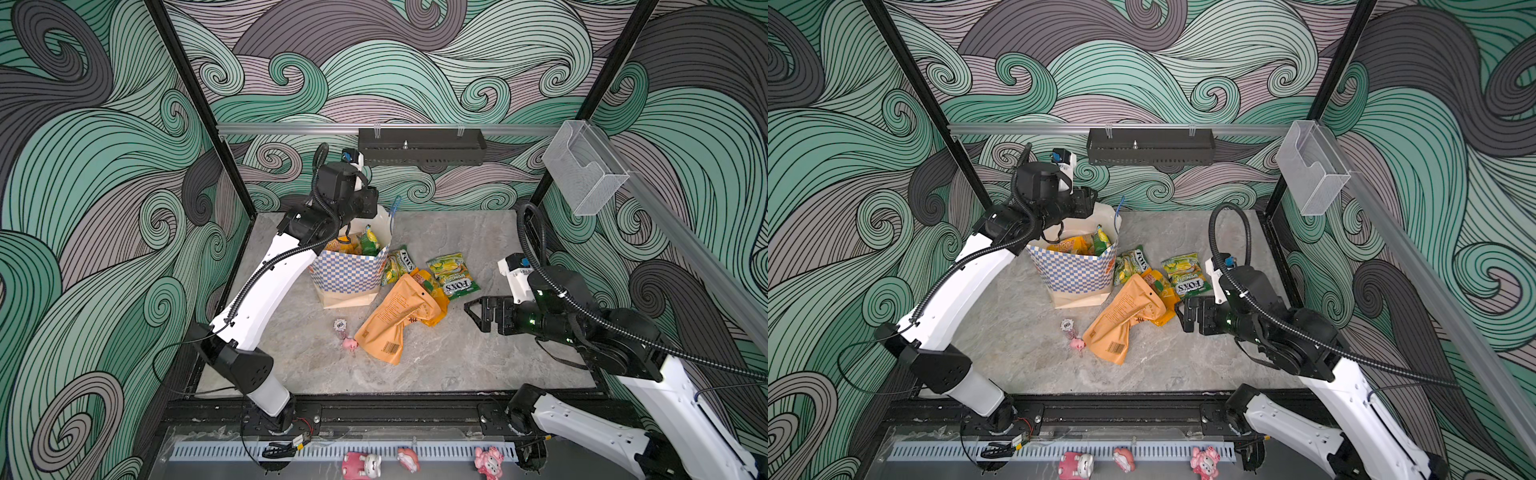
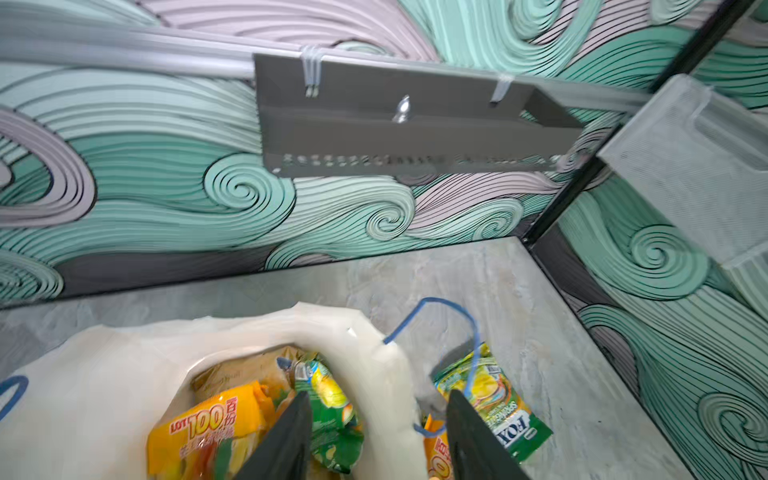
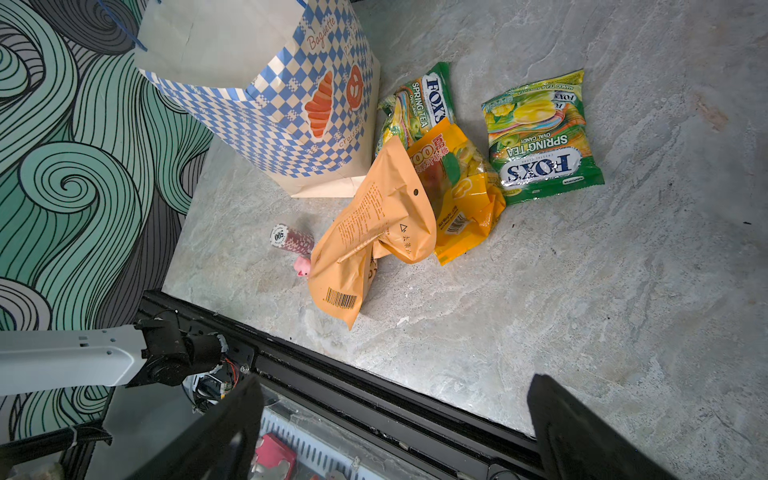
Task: Take the snacks out of the paper bag
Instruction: 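Raise the left gripper and move it back over the checkered bag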
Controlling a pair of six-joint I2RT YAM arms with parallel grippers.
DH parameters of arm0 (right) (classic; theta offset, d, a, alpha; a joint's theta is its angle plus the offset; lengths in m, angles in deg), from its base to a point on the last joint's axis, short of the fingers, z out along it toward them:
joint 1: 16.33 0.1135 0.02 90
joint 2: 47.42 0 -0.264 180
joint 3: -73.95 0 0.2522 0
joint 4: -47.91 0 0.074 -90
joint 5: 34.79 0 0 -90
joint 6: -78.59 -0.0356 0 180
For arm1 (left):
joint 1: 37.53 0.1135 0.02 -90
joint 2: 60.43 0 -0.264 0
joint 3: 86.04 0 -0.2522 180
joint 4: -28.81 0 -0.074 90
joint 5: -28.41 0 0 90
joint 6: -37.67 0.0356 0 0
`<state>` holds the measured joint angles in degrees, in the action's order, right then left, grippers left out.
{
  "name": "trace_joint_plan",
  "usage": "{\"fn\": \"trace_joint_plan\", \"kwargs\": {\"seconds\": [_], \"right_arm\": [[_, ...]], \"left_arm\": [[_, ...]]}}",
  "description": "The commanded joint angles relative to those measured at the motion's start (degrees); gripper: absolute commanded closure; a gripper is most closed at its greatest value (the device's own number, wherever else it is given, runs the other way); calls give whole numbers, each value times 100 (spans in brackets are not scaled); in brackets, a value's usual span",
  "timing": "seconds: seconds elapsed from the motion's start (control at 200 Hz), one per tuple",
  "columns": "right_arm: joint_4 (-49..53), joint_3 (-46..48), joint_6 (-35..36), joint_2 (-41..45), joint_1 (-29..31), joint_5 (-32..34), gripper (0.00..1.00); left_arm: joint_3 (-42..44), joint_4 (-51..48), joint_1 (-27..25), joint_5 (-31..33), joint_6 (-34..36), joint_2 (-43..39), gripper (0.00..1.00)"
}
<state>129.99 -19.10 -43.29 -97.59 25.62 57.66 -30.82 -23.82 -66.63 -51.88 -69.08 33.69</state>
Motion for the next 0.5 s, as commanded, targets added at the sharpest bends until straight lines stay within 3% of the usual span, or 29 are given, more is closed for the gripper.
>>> {"fn": "trace_joint_plan", "kwargs": {"seconds": [0.0,0.495], "right_arm": [[-39,-107,55,26,32,2,1],[-93,-100,10,68,32,27,1]], "left_arm": [[-234,-762,198,53,-277,255,47],[-314,-974,633,-380,-763,1370,47]]}}
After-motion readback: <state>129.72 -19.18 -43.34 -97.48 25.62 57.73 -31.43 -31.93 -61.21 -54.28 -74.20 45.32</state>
